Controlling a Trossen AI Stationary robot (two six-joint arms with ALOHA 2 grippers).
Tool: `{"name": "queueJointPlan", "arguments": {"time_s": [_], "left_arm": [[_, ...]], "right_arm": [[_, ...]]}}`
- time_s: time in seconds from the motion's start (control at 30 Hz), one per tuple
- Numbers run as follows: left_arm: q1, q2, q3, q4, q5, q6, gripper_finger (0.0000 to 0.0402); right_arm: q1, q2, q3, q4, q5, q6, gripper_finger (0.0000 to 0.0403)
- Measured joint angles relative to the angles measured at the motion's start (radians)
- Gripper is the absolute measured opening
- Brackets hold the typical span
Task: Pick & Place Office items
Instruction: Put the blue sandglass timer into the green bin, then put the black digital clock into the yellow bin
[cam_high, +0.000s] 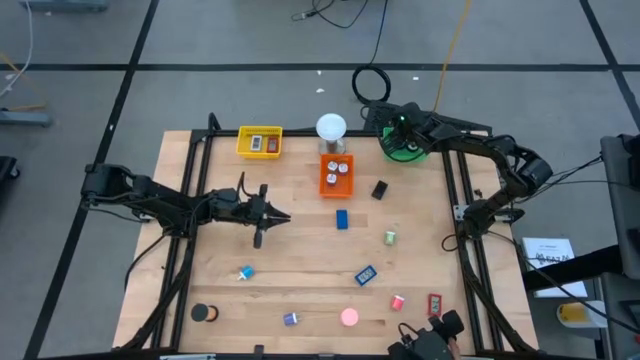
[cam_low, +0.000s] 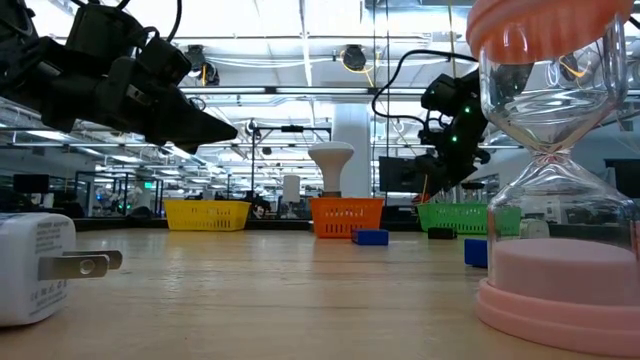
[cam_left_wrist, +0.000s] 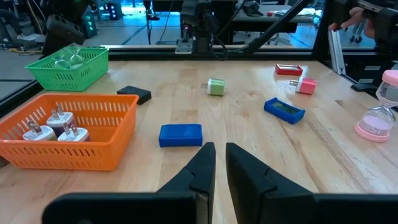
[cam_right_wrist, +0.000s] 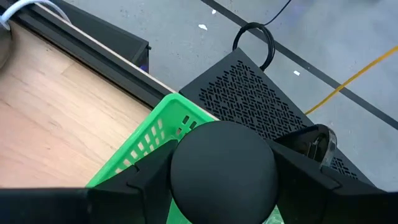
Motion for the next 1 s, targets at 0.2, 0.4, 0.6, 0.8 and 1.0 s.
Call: {"name": "queueJointPlan", "arguments": {"time_s": [0.2,0.4,0.6,0.8,1.0], "left_arm": [[0.0,0.0,0.0,0.0,0.0,0.0,0.0037],[0.0,0.0,0.0,0.018,0.0,-0.038,0.0037],[0.0,0.0,0.001,0.017,0.0,-0.062,0.0037],[0.0,0.0,0.001,0.014,-0.036,-0.045,0.0037],[0.0,0.0,0.001,0.013,-0.036,-0.043,0.0037]], "right_arm": [[0.0,0.0,0.0,0.0,0.004,-0.003,0.0223],[0.0,0.0,0.0,0.002,0.059,-0.002,0.0263],[0.002,-0.021,0.0,0.003,0.058,-0.028,0.0293],[0.026,-0.144,0.0,-0.001,0.059,-0.058,0.0268],[0.123,-0.294,0.0,-0.082,0.057,-0.06,0.0163]]}}
